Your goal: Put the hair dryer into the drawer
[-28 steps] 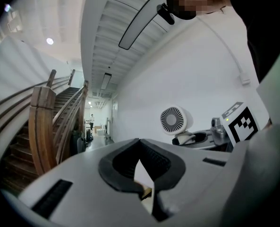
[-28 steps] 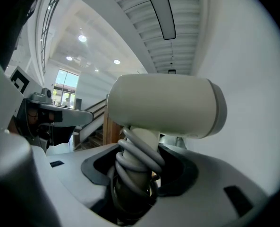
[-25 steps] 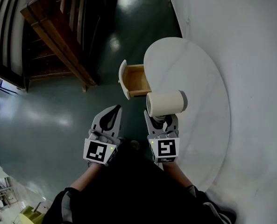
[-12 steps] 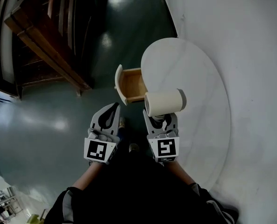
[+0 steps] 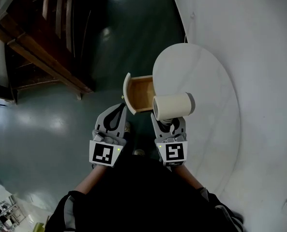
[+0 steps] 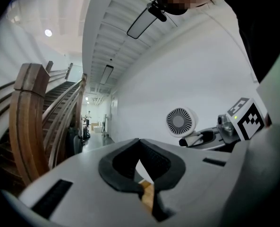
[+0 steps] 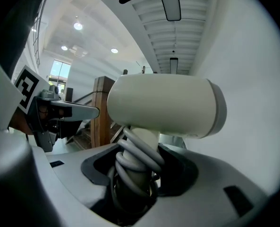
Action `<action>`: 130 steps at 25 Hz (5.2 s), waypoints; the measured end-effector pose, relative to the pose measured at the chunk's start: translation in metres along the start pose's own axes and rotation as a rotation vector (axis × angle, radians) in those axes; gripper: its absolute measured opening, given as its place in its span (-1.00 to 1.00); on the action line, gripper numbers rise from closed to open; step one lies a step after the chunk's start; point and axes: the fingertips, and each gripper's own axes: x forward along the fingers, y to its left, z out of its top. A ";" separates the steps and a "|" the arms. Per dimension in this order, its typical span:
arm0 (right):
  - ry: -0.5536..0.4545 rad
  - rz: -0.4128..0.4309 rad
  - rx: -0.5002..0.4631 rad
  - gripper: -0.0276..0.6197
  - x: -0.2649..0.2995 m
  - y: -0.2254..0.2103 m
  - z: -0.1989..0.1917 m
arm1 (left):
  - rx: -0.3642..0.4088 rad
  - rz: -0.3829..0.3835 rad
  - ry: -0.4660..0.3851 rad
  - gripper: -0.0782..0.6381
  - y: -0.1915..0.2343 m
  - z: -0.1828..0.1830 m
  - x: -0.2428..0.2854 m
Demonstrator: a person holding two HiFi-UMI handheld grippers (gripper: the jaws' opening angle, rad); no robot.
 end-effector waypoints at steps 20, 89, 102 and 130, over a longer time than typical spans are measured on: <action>0.183 -0.063 0.023 -0.17 0.083 -0.007 -0.026 | -0.030 -0.138 0.088 -0.76 0.056 -0.027 0.074; 0.943 0.185 0.203 -0.17 0.225 0.025 -0.341 | -0.058 -0.122 0.445 -0.76 0.068 -0.247 0.169; 1.212 0.274 0.381 -0.17 0.231 0.030 -0.377 | -0.073 -0.129 0.446 -0.76 0.068 -0.246 0.177; 0.887 0.134 0.125 -0.18 0.227 0.023 -0.264 | -0.068 -0.076 0.344 -0.76 0.072 -0.191 0.154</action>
